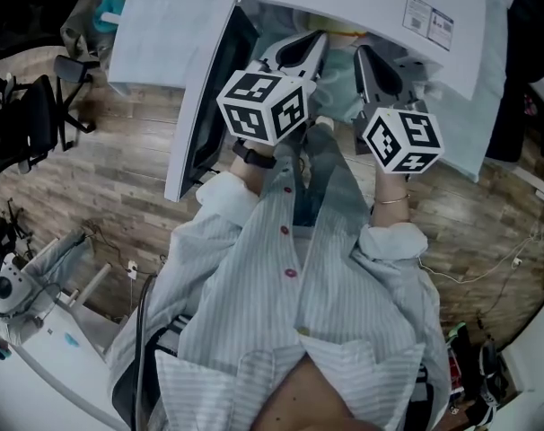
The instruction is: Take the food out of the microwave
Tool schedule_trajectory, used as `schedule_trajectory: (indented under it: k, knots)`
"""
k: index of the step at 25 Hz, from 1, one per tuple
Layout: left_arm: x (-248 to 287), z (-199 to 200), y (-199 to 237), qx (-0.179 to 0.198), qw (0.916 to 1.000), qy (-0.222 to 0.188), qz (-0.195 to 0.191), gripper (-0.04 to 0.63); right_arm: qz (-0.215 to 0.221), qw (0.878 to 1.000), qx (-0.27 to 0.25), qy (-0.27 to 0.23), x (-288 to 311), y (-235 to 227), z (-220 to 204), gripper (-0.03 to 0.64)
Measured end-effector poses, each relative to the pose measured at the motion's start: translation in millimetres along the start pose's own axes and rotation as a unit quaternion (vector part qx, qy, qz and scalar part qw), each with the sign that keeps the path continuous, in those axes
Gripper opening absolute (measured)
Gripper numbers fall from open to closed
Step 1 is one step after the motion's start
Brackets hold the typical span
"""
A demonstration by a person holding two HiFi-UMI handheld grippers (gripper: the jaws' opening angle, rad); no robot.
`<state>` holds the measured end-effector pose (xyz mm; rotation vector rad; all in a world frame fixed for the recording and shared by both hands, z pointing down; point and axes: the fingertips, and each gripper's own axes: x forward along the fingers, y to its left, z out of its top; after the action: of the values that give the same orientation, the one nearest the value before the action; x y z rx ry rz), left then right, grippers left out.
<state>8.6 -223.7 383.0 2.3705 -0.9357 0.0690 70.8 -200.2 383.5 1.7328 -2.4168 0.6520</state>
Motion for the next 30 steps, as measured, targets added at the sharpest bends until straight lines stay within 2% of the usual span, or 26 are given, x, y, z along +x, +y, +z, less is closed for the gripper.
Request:
schedule_trajectory:
  k: [9, 15, 18, 23, 26, 30]
  knots:
    - [10.4, -36.7, 20.6, -0.063, 0.9978, 0.021, 0.007, 0.008, -0.011, 0.999, 0.049, 0.01, 7.0, -14.9, -31.6, 0.032]
    - [16.0, -50.2, 31.1, -0.067, 0.9972, 0.029, 0.018, 0.008, -0.015, 0.998, 0.063, 0.021, 13.1, -20.8, -49.6, 0.032]
    - [19.2, -58.2, 33.4, -0.08, 0.9961, 0.034, 0.01, 0.008, -0.018, 0.997, 0.07, 0.029, 17.2, -24.6, -58.6, 0.032]
    - [23.7, -78.0, 39.0, -0.108, 0.9928, 0.05, 0.009, 0.009, -0.022, 0.995, 0.093, 0.04, 22.6, -34.1, -73.2, 0.034]
    - [26.0, -86.8, 43.7, -0.144, 0.988, 0.056, 0.01, 0.011, -0.019, 0.993, 0.108, 0.044, 26.3, -37.6, -80.0, 0.034]
    - [28.2, -91.7, 52.6, -0.165, 0.9845, 0.056, 0.017, 0.048, -0.011, 0.99, 0.126, 0.053, 33.6, -38.8, -90.5, 0.035]
